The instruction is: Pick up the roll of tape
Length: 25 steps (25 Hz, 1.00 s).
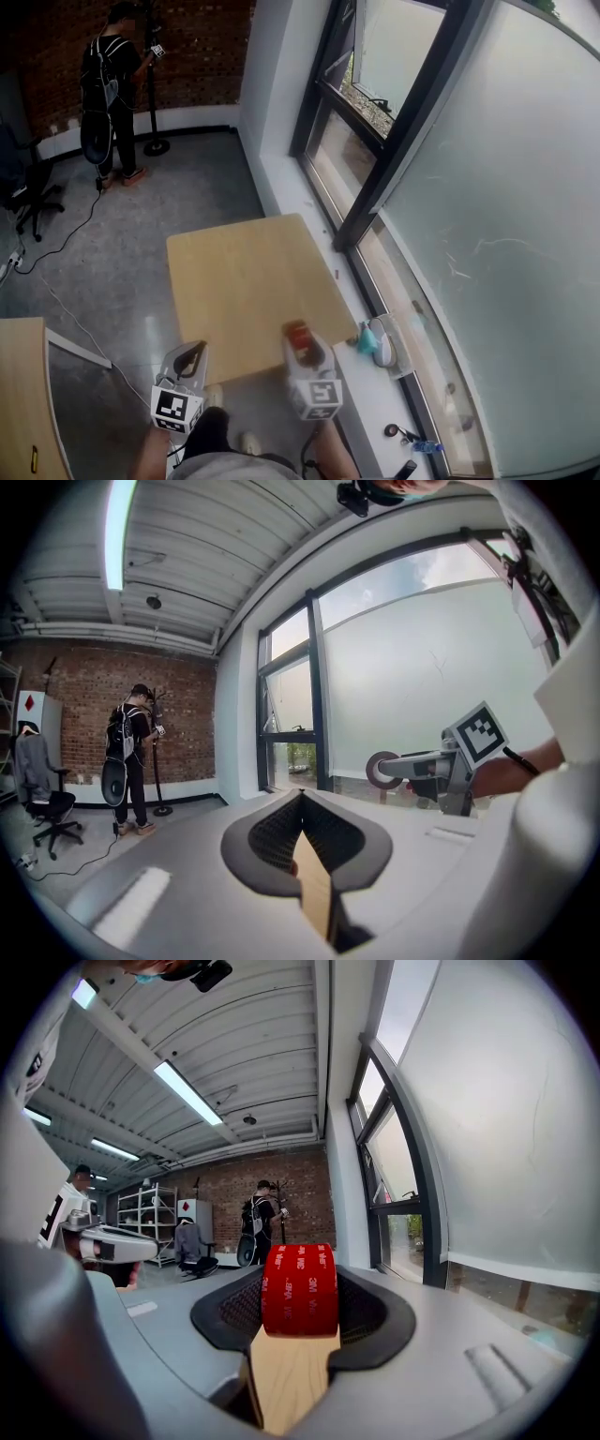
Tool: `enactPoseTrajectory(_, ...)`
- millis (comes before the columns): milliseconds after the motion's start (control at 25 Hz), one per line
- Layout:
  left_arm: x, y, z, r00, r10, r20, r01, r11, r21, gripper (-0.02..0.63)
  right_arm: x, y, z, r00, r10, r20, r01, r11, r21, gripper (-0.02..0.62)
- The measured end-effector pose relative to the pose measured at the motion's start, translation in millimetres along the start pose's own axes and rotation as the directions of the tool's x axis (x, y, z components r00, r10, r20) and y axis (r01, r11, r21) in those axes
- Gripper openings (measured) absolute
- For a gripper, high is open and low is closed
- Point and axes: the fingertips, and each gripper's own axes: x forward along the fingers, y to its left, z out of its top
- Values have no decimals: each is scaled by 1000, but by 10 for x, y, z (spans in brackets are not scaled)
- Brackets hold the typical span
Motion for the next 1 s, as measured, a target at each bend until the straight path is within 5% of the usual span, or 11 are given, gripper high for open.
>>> enactPoseTrajectory(1000, -655, -195, 117, 995, 97, 35, -98, 995, 8, 0, -858, 334, 117, 994, 96, 44, -95, 995, -24, 209)
